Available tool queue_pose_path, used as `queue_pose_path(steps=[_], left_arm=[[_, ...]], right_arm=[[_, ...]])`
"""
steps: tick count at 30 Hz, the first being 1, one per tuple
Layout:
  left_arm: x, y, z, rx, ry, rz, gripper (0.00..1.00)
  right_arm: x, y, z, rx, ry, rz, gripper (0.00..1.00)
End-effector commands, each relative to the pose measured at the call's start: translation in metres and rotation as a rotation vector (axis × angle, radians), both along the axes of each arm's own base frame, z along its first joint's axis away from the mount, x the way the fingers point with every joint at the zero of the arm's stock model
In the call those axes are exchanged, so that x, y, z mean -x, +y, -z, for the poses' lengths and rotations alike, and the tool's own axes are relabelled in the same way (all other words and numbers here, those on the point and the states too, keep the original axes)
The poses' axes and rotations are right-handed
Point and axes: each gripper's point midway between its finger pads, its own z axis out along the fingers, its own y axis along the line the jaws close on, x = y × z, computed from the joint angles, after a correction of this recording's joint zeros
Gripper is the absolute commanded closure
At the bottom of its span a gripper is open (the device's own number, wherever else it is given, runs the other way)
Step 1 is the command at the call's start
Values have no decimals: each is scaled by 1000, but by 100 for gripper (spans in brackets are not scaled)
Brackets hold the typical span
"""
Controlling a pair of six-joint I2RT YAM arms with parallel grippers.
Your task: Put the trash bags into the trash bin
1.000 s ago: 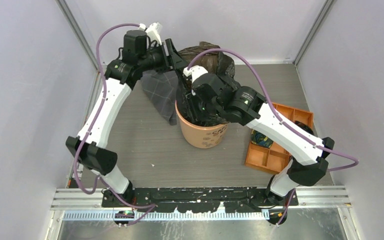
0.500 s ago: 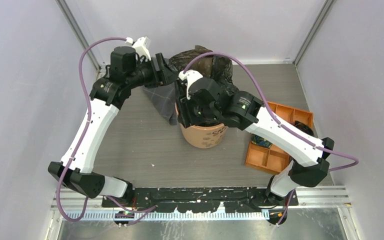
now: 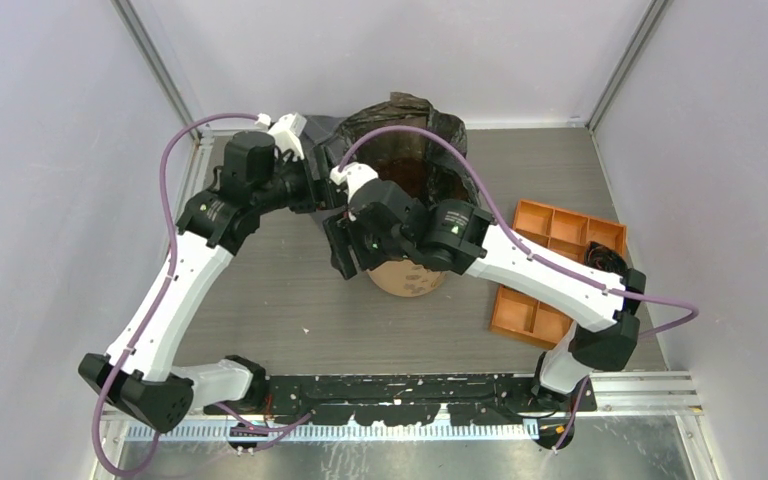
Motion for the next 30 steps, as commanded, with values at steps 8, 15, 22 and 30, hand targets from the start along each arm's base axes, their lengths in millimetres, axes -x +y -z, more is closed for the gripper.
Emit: queue_pose_path(steps=[8,15,22,30], left_arm=[[8,-10,10,-42,-37,24,30],[4,-2,22,-100,-50,-4,59],[5,-2,22,-99,-57,-5,85],[10,-9,28,-60,-48,30,90]], right_arm=[[-3,20,-4,0,-80,28,24],[-9,5,-17,8,-119,79,22],[-11,-17,-37,0,-154,134,21],[-18,-78,-71,-5,-228,309,21]])
